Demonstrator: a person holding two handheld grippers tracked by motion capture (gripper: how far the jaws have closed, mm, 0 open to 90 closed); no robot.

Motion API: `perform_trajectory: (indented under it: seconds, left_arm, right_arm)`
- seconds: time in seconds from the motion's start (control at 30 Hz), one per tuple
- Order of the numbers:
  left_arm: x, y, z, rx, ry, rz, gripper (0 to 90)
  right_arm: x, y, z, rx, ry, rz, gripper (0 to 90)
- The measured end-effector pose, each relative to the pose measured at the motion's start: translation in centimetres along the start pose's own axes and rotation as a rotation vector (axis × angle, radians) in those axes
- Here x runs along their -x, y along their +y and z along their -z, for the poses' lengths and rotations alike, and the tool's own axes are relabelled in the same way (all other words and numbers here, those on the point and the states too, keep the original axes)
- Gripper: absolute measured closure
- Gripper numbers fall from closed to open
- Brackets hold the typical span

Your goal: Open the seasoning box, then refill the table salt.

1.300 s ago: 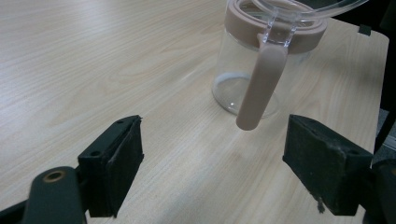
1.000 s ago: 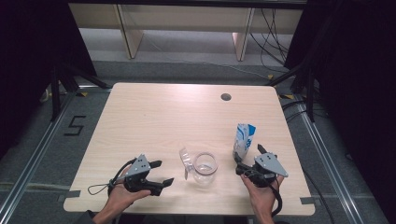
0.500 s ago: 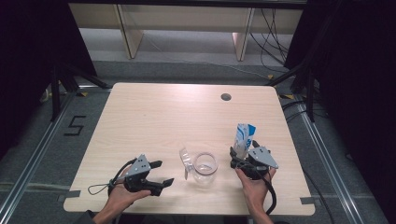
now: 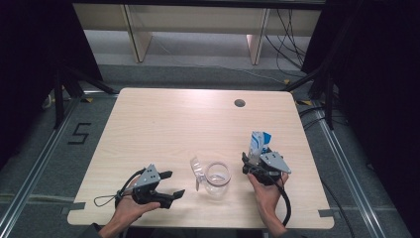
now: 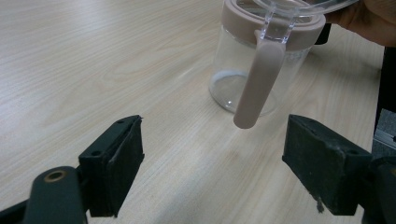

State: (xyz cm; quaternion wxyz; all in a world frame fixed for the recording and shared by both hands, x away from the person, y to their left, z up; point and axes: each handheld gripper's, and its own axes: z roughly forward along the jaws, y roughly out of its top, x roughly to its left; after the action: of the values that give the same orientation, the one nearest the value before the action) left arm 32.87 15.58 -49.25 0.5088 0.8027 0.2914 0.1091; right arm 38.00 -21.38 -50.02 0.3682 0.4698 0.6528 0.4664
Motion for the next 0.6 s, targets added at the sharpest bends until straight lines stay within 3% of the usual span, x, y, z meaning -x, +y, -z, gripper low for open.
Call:
perform_trajectory:
  seconds: [0.07, 0.23, 0.57, 0.6]
  left_arm:
    - [0.0, 0.0, 0.0, -0.001, -0.001, 0.001, 19.5]
    - [0.0, 0.0, 0.0, 0.003, -0.001, -0.002, 19.5]
    - [0.1, -0.1, 0.0, -0.001, 0.001, 0.009, 19.4]
    - [0.0, -0.1, 0.0, -0.001, -0.003, -0.007, 19.5]
  right_arm:
    - [0.1, -0.1, -0.1, -0.017, 0.011, -0.013, 16.2]
    - [0.1, -0.3, -0.7, -0.022, -0.013, -0.069, 16.3]
    - [0.2, -0.7, -1.5, -0.041, -0.017, -0.072, 17.2]
    - [0.1, -0.7, -1.6, -0.028, -0.005, -0.08, 17.3]
